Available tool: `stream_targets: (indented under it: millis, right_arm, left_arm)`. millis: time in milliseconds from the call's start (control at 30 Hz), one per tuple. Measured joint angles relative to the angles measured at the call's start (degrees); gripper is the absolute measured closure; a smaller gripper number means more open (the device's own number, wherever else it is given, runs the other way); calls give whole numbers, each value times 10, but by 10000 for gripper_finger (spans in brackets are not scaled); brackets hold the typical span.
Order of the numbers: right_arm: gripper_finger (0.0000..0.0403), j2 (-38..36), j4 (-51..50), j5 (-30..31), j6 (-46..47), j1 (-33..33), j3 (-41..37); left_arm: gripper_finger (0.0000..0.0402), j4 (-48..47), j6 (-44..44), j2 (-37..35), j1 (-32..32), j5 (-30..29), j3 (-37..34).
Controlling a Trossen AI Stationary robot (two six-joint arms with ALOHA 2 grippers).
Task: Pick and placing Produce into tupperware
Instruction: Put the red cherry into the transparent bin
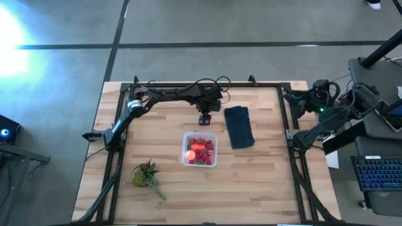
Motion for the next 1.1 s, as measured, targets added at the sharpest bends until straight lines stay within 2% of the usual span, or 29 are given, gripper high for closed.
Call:
stream_targets:
  millis: [233, 467, 700, 1100]
  right_arm:
    - [177, 0, 0, 0, 3, 0, -10]
    - [177, 0, 0, 0, 11, 0, -15]
    - [177, -5, 0, -1, 20, 0, -18]
    - [177, -8, 0, -3, 26, 0, -27]
  left_arm:
    - [174, -10, -14, 0, -1, -6, -2]
    - [174, -26, -31, 9, -15, 14, -23]
    - [174, -16, -31, 16, -23, -39, -23]
    - [185, -3, -44, 15, -22, -23, -24]
